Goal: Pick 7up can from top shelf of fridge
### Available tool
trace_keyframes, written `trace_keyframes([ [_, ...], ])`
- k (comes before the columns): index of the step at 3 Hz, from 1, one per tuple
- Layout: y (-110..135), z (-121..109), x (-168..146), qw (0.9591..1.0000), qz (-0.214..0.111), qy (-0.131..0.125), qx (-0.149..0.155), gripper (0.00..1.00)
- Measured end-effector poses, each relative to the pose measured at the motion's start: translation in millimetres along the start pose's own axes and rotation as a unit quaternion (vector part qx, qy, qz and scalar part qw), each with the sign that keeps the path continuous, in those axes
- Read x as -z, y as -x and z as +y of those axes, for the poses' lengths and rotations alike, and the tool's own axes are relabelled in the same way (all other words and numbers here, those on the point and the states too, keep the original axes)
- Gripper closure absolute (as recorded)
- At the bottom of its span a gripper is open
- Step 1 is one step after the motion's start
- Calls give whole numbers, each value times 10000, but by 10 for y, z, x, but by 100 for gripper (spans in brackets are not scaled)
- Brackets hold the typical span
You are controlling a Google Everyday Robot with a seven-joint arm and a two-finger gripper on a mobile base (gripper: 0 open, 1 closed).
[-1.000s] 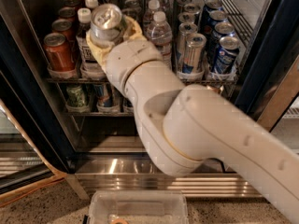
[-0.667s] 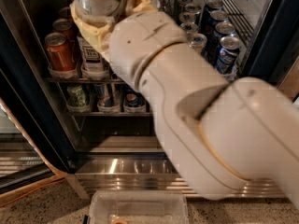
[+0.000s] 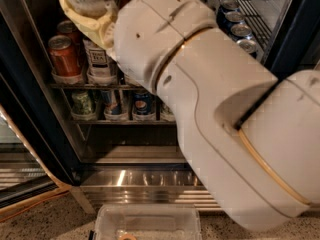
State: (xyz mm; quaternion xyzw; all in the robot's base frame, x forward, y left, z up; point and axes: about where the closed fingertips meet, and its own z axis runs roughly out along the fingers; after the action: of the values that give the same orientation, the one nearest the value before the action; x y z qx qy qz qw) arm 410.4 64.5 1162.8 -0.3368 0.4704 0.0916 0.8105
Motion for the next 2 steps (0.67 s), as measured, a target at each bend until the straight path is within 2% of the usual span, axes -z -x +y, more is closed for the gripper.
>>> trace_keyframes([
  [1,-126,247,-176,9994,106,325,50,100],
  [2,-582,734,-409,9939,630,900,-19,100],
])
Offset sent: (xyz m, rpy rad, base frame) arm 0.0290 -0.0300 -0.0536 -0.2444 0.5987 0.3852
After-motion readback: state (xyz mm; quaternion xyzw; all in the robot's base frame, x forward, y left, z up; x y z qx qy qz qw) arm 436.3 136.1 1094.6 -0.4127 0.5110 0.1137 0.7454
